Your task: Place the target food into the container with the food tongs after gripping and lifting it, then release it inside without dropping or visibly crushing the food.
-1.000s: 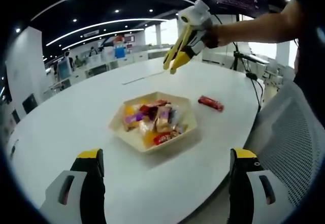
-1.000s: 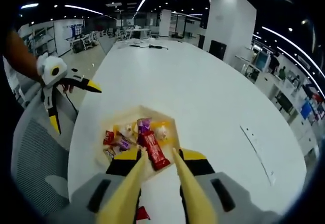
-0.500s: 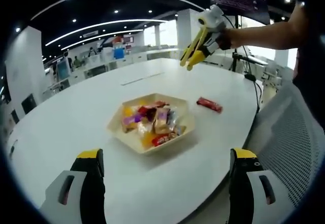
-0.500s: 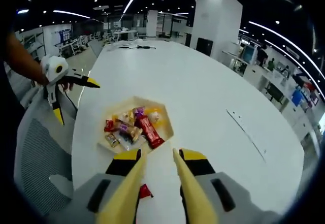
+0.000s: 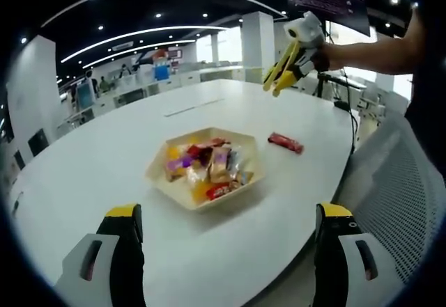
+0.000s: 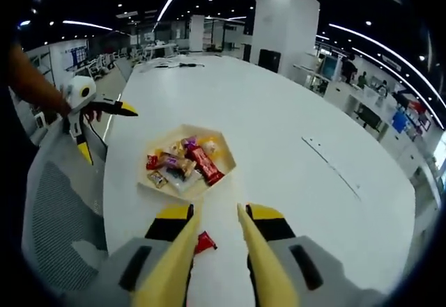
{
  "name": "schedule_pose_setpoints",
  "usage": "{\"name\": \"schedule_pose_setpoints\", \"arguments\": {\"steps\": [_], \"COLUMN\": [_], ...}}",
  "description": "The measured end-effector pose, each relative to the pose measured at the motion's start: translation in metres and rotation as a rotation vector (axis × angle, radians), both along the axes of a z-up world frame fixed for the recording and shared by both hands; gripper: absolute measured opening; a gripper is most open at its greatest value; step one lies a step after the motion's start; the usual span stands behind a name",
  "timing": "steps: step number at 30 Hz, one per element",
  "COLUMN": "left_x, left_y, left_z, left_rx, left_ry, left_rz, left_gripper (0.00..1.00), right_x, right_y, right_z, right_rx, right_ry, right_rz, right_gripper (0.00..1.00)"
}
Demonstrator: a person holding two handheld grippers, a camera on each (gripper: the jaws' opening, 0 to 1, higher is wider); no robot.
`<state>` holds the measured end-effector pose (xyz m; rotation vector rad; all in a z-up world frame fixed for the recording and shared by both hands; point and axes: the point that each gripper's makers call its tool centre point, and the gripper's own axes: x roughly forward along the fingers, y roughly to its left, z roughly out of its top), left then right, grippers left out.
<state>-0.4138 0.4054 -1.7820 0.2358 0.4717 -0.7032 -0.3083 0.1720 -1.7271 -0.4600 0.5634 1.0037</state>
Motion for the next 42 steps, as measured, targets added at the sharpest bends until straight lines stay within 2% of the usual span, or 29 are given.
{"name": "schedule_pose_setpoints", "arguments": {"steps": [7, 19, 27, 35, 38, 42], "left_x": [0.001, 0.001, 0.0, 0.001, 0.001, 0.001], "left_y": [0.0, 0.0, -0.001, 0.0, 0.0, -0.001], "left_z": [0.001, 0.003, 0.002, 0.004, 0.005, 0.005], "left_rx": [-0.003, -0.005, 0.0, -0.008, -0.009, -0.015], "left_ry": [-0.009, -0.014, -0.012, -0.016, -0.018, -0.018], "left_rz": [0.001, 0.002, 0.001, 0.008, 0.009, 0.009], "left_gripper": [0.99, 0.99, 0.99, 0.99, 0.99, 0.99], "right_x": [-0.008, -0.033, -0.038, -0.046, -0.051, -0.045], "right_y": [-0.001, -0.005, -0.013, -0.011, -0.001, 0.001], "right_z": [-0.006, -0.031, -0.039, -0.063, -0.074, -0.084], "right_rx": [-0.003, -0.007, -0.02, -0.025, -0.038, -0.1], "right_ry": [0.017, 0.043, 0.048, 0.119, 0.121, 0.068], "right_rz": [-0.011, -0.03, -0.027, -0.066, -0.089, -0.138], "right_gripper": [0.29, 0.29, 0.29, 0.29, 0.29, 0.29]}}
